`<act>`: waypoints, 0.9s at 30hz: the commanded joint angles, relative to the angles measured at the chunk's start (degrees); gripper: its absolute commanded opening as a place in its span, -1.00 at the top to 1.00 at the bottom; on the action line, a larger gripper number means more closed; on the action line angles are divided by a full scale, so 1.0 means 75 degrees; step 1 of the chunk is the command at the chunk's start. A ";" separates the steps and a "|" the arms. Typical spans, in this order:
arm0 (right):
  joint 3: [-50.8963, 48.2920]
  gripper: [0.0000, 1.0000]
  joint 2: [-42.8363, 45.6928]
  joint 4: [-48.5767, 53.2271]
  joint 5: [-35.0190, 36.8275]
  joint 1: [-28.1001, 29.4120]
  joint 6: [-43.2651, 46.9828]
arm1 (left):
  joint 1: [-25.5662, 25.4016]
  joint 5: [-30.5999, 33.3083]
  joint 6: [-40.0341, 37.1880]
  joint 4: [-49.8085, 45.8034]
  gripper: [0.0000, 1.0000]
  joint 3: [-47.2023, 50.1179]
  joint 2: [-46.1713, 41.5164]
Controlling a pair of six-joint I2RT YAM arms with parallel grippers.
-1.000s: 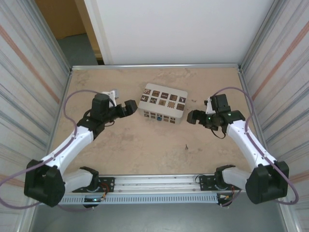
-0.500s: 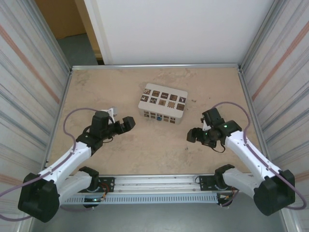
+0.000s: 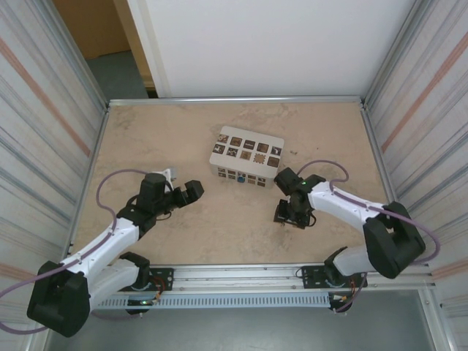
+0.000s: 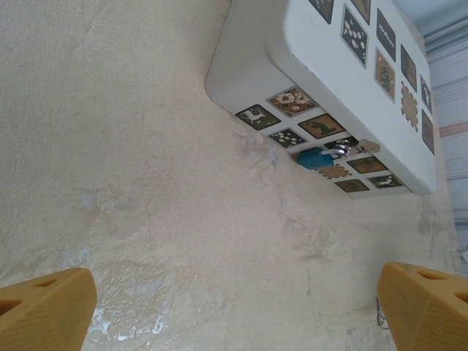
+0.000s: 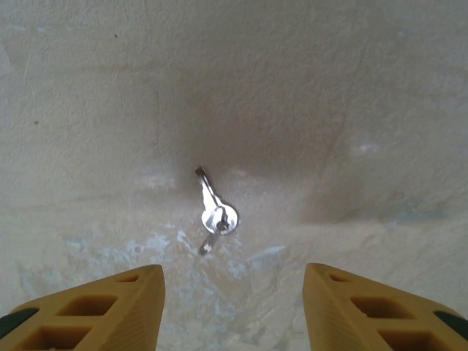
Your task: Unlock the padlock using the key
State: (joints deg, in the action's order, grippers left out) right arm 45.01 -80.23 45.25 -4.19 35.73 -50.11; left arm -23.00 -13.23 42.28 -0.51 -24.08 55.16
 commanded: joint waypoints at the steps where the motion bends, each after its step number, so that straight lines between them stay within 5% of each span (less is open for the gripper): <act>1: 0.0324 -0.02 -0.0311 0.0138 0.0480 0.0180 -0.0536 | -0.0063 0.0179 0.0012 0.0069 -0.97 0.0105 -0.0132; 27: 0.0444 0.41 -0.1192 -0.0054 0.0582 0.0153 -0.0533 | -0.0062 0.0349 -0.0017 -0.0106 -0.97 0.0233 -0.0380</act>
State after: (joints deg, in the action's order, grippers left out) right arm 47.22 -88.27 44.25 -1.10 36.88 -53.56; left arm -23.00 -11.86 42.28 -0.67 -22.70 53.54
